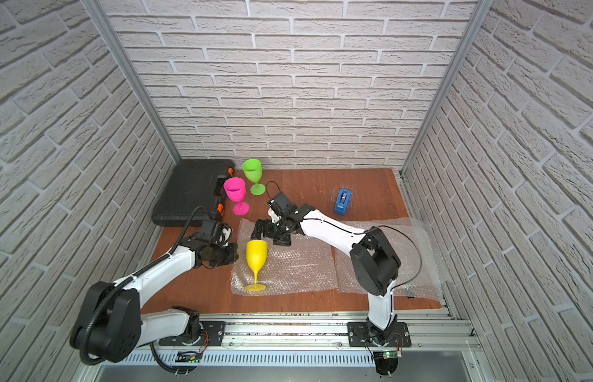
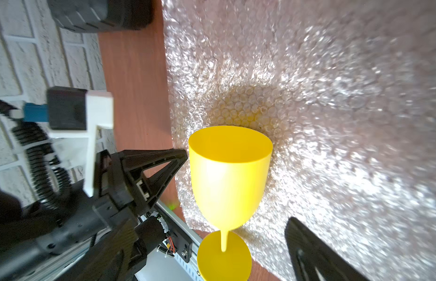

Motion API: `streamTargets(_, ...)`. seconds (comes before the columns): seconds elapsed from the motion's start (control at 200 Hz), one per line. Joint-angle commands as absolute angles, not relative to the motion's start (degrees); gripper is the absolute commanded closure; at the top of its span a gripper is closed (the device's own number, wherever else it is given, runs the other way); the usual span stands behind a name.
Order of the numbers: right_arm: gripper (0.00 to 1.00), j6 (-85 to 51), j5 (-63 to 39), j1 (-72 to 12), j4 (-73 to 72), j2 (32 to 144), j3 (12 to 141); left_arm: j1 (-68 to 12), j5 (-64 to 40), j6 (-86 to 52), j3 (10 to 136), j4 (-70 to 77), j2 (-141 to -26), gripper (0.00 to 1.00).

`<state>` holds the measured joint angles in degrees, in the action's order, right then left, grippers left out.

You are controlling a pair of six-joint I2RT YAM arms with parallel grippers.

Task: Wrap wine glasses in bubble wrap
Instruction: Place the wine glass on the bubble wrap, then wrap the wine glass in bubble wrap.

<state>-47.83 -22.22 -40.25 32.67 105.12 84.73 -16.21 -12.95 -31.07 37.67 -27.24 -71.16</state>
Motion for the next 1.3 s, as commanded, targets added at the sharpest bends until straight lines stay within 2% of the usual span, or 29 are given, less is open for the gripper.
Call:
streamTargets(0.0,0.25,-43.04,-18.55,-37.95,39.32,103.11,79.35,-16.69,-12.30,-30.50,40.29,-30.42,-69.83,1.00)
streamTargets(0.14,0.58,-43.22,-21.64,-36.57,35.30,103.75,72.95,-18.40,-11.91,-30.84,42.76,-32.61,-69.21,1.00)
streamTargets(0.245,0.71,-44.22,-25.19,-36.65,31.77,105.73,71.83,-20.02,-11.70,-31.35,44.90,-34.14,-69.15,1.00)
streamTargets(0.33,0.76,-44.78,-25.67,-36.65,30.47,106.68,71.63,-21.41,-11.76,-32.20,46.51,-34.91,-68.99,1.00)
streamTargets(0.56,0.84,-46.80,-28.56,-36.70,26.58,109.54,71.63,-26.46,-11.69,-35.45,51.33,-34.22,-71.09,1.00)
streamTargets(1.005,0.88,-48.42,-28.91,-36.59,23.84,110.13,69.73,-35.88,-15.47,-41.78,56.81,-22.57,-84.40,1.00)
streamTargets(1.295,0.89,-47.75,-28.42,-34.76,24.16,106.89,67.62,-38.88,-16.39,-42.63,59.06,-19.94,-91.38,1.00)
